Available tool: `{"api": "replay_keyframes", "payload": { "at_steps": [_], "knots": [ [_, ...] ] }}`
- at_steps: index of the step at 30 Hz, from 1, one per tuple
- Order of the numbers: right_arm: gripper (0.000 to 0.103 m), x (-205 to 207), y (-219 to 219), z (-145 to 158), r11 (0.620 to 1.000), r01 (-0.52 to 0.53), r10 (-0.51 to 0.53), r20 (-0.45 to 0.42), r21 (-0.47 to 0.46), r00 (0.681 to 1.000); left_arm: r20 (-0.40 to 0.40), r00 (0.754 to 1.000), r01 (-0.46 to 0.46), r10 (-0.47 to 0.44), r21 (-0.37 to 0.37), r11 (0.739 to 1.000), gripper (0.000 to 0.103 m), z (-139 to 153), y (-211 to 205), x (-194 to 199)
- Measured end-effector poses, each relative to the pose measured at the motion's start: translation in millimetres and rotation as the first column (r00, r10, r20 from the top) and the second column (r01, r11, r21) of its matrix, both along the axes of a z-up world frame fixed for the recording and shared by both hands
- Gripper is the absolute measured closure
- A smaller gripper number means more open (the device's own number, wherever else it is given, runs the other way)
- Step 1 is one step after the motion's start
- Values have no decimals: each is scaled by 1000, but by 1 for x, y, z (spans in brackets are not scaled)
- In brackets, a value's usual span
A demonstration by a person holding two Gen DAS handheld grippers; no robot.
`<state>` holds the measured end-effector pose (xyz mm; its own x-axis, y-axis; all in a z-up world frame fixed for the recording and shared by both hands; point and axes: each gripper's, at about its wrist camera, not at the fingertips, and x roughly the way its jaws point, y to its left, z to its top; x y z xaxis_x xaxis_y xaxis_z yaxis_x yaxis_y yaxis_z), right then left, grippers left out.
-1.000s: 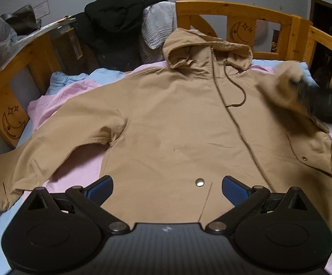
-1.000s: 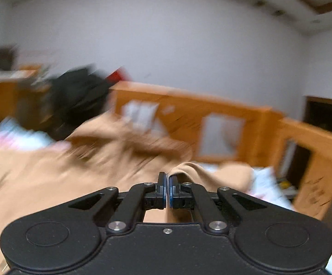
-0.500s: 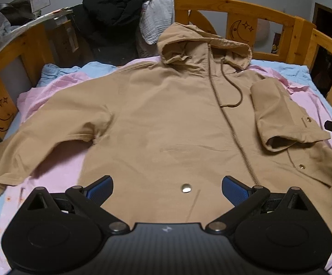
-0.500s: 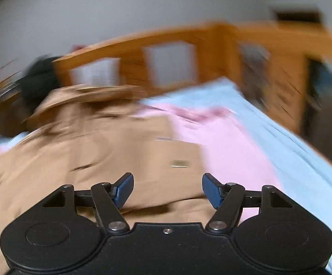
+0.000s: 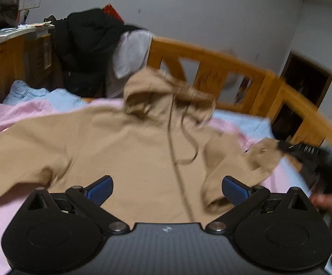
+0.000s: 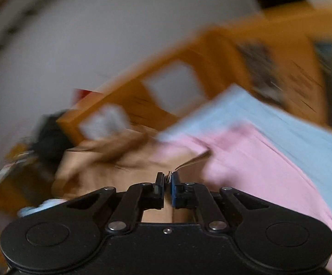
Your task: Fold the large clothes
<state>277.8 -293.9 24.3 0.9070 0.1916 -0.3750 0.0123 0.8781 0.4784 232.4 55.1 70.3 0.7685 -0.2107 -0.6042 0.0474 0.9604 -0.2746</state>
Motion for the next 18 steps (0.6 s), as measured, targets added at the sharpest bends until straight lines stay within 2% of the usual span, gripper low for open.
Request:
{"api": "replay_keyframes", "payload": {
  "at_steps": [3, 5, 8, 10, 13, 16, 18],
  "knots": [
    [98, -6, 36, 23, 985, -172, 170, 156, 2, 973, 24, 999, -33, 36, -135, 990, 1, 9, 28, 6],
    [98, -6, 65, 30, 959, -284, 279, 221, -10, 934, 26, 997, -62, 69, -218, 974, 1, 10, 50, 11],
    [98, -17, 102, 33, 906, -417, 419, 262, -65, 869, 11, 997, -75, 82, -303, 950, 1, 4, 77, 20],
    [98, -28, 127, 25, 862, -494, 506, 256, -113, 824, -6, 997, -79, 82, -357, 931, 1, -5, 92, 29],
    [99, -33, 162, 3, 804, -574, 595, 195, -155, 780, -102, 990, -130, 96, -413, 901, 1, -36, 104, 47],
    [100, -41, 186, -24, 767, -626, 641, 121, -143, 758, -235, 964, -222, 127, -440, 870, 1, -76, 110, 57],
    [99, -46, 195, -37, 760, -639, 649, 83, -120, 756, -282, 951, -252, 127, -468, 847, 1, -98, 113, 57]
  ]
}}
